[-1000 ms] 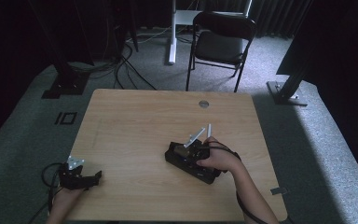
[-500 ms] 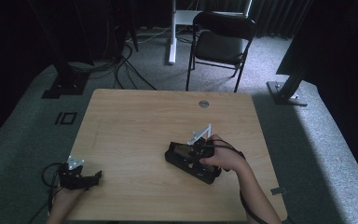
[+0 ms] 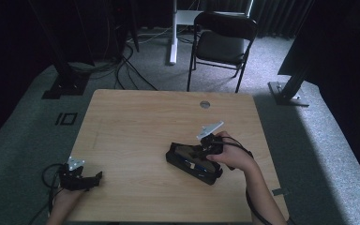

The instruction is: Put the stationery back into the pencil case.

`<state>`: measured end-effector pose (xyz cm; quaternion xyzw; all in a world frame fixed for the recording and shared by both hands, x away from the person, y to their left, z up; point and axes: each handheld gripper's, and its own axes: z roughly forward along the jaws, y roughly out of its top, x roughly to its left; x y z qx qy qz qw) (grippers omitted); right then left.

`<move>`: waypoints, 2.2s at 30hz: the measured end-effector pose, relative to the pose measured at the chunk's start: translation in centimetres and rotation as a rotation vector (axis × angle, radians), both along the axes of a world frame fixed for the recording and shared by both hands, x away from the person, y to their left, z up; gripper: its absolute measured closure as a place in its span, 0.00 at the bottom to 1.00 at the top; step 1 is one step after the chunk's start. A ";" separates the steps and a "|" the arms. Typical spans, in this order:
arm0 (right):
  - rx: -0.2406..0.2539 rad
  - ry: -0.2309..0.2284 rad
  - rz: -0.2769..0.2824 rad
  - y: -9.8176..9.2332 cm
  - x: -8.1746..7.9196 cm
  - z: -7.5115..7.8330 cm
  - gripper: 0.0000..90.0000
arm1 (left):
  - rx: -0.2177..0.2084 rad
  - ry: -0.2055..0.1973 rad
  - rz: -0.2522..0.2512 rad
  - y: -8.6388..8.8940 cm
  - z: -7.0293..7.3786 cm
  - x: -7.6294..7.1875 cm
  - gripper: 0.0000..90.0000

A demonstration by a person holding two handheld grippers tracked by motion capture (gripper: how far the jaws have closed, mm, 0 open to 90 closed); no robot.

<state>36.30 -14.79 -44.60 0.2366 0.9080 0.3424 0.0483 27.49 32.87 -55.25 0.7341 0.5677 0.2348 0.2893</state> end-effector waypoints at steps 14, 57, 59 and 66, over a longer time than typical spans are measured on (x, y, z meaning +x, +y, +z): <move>0.089 -0.076 -0.116 -1.2 0.8 0.5 0.75 | 0.000 0.000 0.000 0.0 0.0 0.0 0.00; 0.093 -0.075 -0.622 -5.1 5.9 -5.1 0.66 | 0.000 0.000 0.000 0.0 0.0 0.0 0.00; 0.089 -0.068 -0.636 -5.1 6.1 -5.5 0.65 | 0.000 0.000 0.000 0.0 0.0 0.0 0.00; 0.063 -0.043 -0.658 -5.1 6.8 -6.9 0.64 | 0.000 0.000 0.000 0.0 0.0 0.0 0.00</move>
